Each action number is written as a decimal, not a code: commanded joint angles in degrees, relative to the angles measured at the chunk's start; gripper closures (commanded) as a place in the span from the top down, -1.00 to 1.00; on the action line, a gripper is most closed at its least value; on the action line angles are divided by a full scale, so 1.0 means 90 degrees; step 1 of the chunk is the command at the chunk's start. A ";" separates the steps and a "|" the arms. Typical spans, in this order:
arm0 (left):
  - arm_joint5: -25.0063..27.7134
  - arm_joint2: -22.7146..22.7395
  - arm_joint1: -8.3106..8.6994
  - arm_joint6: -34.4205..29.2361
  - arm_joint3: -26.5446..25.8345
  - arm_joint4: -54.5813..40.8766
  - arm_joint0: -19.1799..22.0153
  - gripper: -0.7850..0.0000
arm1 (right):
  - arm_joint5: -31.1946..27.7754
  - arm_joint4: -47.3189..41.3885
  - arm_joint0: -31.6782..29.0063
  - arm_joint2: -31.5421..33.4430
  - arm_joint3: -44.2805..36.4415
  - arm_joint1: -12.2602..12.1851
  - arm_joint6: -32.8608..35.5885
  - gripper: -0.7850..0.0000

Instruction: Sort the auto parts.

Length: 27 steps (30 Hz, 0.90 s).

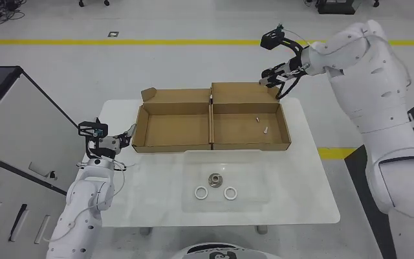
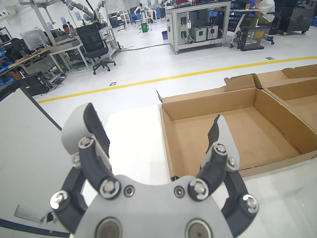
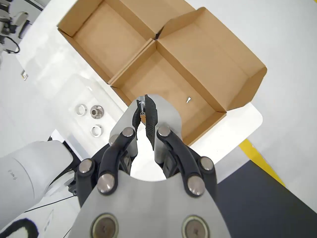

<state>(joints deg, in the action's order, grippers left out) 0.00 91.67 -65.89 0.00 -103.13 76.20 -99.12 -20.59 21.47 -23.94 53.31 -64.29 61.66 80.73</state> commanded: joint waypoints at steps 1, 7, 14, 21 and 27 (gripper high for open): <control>0.0000 0.0000 0.0000 0.0000 0.0000 0.0000 0.0000 1.00 | 0.0004 0.0183 0.0003 -0.0183 0.0133 0.0036 -0.0080 -1.00; 0.0000 0.0000 0.0000 0.0000 0.0000 0.0000 0.0000 1.00 | 0.0004 0.0346 -0.0073 -0.0556 0.0390 0.0135 -0.0303 -1.00; 0.0000 0.0000 0.0000 0.0000 0.0000 0.0000 0.0000 1.00 | -0.0042 0.0208 -0.0080 -0.0559 0.0391 0.0145 -0.0312 -1.00; 0.0000 0.0000 0.0000 0.0000 0.0000 0.0000 0.0000 1.00 | -0.0042 0.0208 -0.0080 -0.0559 0.0391 0.0145 -0.0312 -1.00; 0.0000 0.0000 0.0000 0.0000 0.0000 0.0000 0.0000 1.00 | 0.1108 0.1270 -0.0243 -0.1131 0.0230 0.0281 -0.0656 -1.00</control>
<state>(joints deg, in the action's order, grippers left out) 0.00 91.67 -65.89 0.00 -103.13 76.20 -99.12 -13.92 31.00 -26.00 44.41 -62.60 63.74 75.40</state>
